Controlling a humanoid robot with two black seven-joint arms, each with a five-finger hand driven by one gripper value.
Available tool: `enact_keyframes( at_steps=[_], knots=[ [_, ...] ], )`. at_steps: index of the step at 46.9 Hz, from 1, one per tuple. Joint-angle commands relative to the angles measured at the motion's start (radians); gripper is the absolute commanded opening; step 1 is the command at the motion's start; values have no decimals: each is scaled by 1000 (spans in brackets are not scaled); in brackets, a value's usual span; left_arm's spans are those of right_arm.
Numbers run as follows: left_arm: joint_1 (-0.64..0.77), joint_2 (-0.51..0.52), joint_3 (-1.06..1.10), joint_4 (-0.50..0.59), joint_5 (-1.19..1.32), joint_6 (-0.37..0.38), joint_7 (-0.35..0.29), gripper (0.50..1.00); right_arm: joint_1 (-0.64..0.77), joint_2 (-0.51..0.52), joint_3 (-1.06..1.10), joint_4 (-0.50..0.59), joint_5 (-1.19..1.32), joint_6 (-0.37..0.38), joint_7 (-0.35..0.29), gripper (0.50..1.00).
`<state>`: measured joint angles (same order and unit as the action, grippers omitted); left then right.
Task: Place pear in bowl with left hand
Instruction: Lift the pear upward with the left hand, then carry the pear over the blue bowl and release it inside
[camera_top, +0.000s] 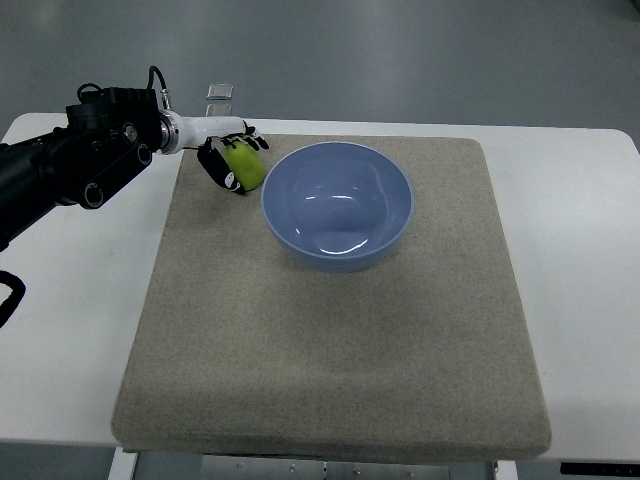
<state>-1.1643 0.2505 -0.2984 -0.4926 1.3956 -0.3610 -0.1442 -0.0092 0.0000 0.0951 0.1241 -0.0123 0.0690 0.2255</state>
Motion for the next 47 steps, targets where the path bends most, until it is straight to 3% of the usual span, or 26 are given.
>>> enact_keyframes(
  at_steps=[1,9,21,34,41,47],
  knots=[
    [0,1,1,0,0,1,0,825,0,0,0,0,0,0,0,926],
    [2,4,-1,0,-1,1,0,814,0,0,0,0,0,0,0,926],
    [-12,23,-1,-11,-4,-1,-2,502,0,0,0,0,0,0,0,926],
    [-64,45,-36,-27,-27,-10,-3,500,0,0,0,0,0,0,0,926],
    [-95,159,-108,-178,-36,-32,-3,500,0,0,0,0,0,0,0,926],
    [-112,164,-113,-221,-62,-81,-3,500,0,0,0,0,0,0,0,926]
  ],
)
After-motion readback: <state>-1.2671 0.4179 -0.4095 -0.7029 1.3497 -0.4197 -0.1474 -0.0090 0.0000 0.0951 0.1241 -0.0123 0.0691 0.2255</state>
